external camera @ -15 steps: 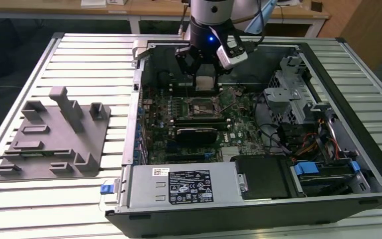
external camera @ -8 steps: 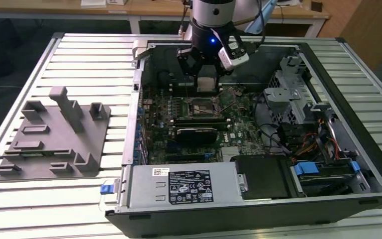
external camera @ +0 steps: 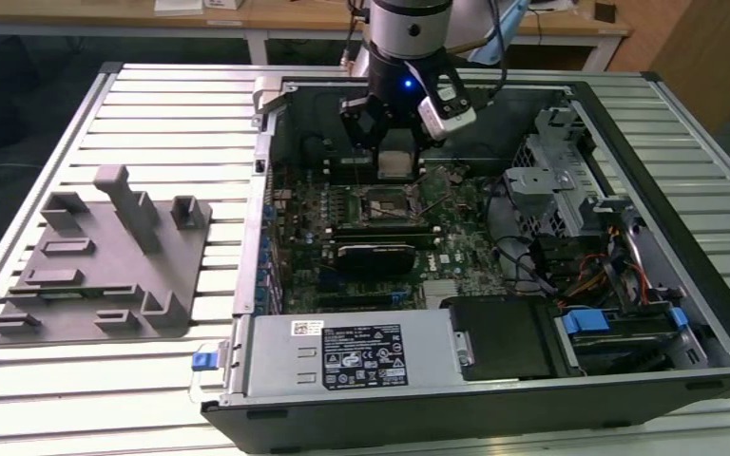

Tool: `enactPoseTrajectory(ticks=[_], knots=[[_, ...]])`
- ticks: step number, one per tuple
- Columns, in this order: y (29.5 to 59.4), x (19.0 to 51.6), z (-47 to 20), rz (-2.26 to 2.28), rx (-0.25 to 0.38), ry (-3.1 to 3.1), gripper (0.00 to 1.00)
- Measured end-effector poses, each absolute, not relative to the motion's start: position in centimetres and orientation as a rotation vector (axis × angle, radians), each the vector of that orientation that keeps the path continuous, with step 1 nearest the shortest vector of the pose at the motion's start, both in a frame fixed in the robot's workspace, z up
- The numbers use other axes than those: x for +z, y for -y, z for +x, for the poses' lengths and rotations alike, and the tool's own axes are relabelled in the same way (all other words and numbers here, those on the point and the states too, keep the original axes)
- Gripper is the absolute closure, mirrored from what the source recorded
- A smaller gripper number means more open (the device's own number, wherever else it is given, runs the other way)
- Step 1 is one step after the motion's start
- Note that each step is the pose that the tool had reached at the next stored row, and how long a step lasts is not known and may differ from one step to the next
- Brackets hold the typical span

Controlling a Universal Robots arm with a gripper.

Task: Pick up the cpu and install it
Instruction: 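Pick up the cpu and move it towards the insertion slot, then place the cpu into insertion slot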

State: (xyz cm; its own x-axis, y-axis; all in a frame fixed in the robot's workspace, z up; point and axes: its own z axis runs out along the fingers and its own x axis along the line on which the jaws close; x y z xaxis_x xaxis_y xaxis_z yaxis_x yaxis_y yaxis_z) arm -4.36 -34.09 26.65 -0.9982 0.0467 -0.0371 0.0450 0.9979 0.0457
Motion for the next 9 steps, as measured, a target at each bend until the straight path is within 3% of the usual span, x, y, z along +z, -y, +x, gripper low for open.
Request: enactPoseTrajectory(ticks=[9], knots=[[34.09,26.27,-4.36,0.071,0.070,-3.102,0.45]])
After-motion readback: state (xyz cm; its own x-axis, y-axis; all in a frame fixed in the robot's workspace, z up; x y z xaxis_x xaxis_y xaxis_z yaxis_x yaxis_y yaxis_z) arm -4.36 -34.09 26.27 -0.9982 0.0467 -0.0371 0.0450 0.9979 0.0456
